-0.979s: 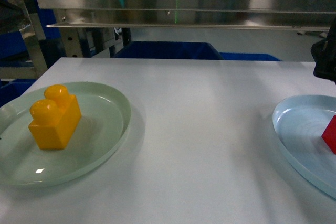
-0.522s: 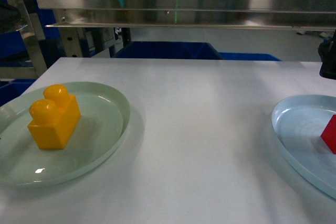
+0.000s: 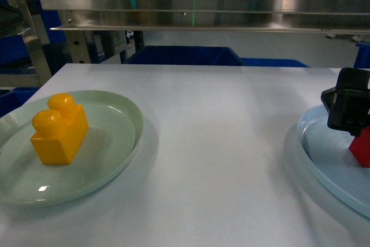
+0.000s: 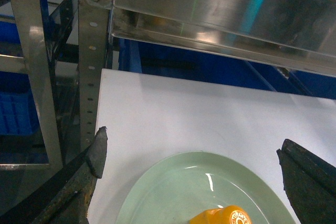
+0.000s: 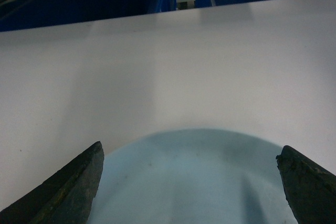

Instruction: Sort and place red and yellow blocks in left bins

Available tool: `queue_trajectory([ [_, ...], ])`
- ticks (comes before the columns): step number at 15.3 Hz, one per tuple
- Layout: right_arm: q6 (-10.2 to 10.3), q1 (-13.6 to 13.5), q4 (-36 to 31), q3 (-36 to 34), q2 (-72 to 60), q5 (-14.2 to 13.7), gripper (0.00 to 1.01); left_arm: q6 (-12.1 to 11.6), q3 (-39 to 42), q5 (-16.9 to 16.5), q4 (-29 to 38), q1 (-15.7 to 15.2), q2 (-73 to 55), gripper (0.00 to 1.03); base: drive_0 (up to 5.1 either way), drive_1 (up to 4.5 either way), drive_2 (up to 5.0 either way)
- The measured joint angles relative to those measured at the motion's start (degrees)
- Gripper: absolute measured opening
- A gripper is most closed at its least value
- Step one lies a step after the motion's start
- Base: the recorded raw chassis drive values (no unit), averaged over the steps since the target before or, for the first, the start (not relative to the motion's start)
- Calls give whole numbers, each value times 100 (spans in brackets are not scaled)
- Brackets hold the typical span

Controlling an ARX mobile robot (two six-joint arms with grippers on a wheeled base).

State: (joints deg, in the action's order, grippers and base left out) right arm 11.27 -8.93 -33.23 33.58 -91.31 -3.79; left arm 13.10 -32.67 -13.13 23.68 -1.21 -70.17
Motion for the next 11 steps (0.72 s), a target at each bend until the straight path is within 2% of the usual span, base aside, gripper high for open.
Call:
queue_trajectory([
  [2,-61,-2,81,-348,72,-76,98,2,0,2,0,-2,0,98,0,0,0],
  [4,-304,-57,81,-551,444,-330,98,0,0,0,2,0,0,98,0,0,0],
  [6,-387,-225,-28,-612,560,-455,98,0,0,0,2,0,0,98,0,0,0],
  [8,-387,-273,-225,-610,153,-544,98,0,0,0,0,0,0,98,0,0,0],
  [9,-404,-284,-345,-579,13,-680,89,2,0,0,0,-2,0,98,0,0,0],
  [10,-400,-352,-439,-531,-94,-890,67,0,0,2,0,-2,0,98,0,0,0],
  [11,-380,-387,-505,-516,-129,-951,58,0,0,2,-2,-2,0,98,0,0,0],
])
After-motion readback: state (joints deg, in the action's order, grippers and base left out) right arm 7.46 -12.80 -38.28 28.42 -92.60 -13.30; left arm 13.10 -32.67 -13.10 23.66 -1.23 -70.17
